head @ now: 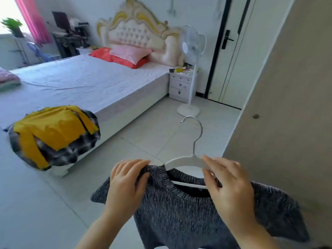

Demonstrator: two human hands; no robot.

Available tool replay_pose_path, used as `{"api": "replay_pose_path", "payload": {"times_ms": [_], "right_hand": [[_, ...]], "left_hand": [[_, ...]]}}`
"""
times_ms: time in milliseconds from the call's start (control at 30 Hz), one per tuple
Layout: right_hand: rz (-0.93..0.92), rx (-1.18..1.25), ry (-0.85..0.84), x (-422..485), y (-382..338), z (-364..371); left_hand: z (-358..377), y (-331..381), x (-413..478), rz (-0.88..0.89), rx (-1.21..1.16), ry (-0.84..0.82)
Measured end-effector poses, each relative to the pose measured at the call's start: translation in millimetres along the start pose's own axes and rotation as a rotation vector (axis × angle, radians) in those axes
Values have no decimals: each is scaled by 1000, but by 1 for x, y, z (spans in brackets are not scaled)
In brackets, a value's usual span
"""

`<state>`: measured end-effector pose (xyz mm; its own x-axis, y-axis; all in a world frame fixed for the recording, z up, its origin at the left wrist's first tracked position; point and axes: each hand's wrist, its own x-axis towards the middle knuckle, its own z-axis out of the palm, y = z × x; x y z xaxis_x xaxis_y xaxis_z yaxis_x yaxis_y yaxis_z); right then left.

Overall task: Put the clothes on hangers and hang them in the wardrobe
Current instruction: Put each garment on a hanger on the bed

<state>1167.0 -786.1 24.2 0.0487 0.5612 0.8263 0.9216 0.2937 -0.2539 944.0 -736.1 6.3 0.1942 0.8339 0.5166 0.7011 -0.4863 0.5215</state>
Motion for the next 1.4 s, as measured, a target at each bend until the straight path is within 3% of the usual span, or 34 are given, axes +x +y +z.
{"api": "replay_pose_path", "payload": {"times_ms": [467,833,1133,1400], "right_hand": [[-38,230,-173,118,-79,296],[-82,403,-251,221,-34,514],[-79,511,-409,347,10,676],[-92,498,-468,426,33,852]], "left_hand": [[-56,-246,122,-190,180,136],[-7,-377,264,-362,275,175],[33,-468,416,-452,294,201],[75,-603,537,-476,230,157]]}}
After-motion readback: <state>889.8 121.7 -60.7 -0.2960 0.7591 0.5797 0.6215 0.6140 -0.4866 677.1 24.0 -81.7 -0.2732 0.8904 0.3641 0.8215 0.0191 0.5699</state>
